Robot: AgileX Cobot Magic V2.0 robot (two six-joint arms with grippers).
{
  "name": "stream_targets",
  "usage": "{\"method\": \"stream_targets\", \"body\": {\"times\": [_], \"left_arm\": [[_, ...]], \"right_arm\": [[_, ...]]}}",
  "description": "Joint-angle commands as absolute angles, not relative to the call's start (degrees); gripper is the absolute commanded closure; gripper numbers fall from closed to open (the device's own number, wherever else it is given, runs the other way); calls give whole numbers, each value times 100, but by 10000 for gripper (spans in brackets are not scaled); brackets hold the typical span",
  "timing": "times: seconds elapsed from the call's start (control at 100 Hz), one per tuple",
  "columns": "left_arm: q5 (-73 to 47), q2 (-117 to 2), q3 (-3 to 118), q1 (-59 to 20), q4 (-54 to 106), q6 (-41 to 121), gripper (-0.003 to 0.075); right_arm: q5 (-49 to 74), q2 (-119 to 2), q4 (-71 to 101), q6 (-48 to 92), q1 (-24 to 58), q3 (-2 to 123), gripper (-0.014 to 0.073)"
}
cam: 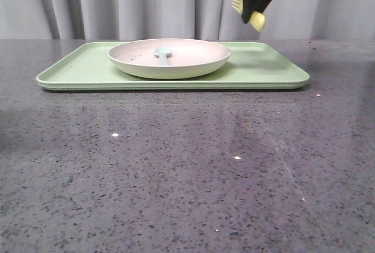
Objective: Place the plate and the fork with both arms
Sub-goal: 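Carry the fork with the right gripper beside the plate and lower it, then open the right gripper to release the fork on the tray, withdraw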
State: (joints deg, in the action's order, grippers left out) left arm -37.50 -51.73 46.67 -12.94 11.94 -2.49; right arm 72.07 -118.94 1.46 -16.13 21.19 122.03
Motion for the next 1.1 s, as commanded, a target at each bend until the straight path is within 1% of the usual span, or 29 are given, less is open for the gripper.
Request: {"method": "stream_targets", "body": {"times": [0.0, 0.16, 0.5, 0.56, 0.61, 0.71, 0.75, 0.77, 0.79, 0.86, 0.9, 1.09], "left_arm": [[-3448, -5113, 4821, -1275, 1287, -296, 447], [-3448, -5113, 4821, -1275, 1287, -296, 447], [-3448, -5113, 4821, -1275, 1287, -296, 447], [-3448, -5113, 4821, -1275, 1287, -296, 447], [-3448, -5113, 4821, -1275, 1287, -296, 447], [-3448, -5113, 4821, -1275, 1287, -296, 447], [-3448, -5113, 4821, -1275, 1287, -296, 447], [-3448, -5113, 4821, -1275, 1287, -296, 447], [-3448, -5113, 4821, -1275, 1287, -296, 447], [-3448, -5113, 4821, -1275, 1287, -296, 447], [-3448, -5113, 4821, -1275, 1287, -296, 447], [-3448, -5113, 4821, -1275, 1287, -296, 447]], "right_arm": [[7708, -11507, 0, -1547, 2083, 12142, 642], [7708, -11532, -151, -1547, 2083, 11917, 639], [7708, -11626, -156, -1547, 2002, 11916, 639], [7708, -11624, -154, -1547, 1984, 11916, 624], [7708, -11624, -154, -1547, 1969, 11916, 580], [7708, -11624, -154, -1547, 1957, 11916, 409], [7708, -11624, -154, -1547, 1957, 11916, 308], [7708, -11624, -154, -1547, 1957, 11916, 281], [7708, -11624, -154, -1547, 1957, 11916, 232], [7708, -11624, -154, -1547, 1957, 11916, 155], [7708, -11624, -154, -1547, 1957, 11916, 145], [7708, -11608, -154, -1547, 1957, 11916, 146]]}}
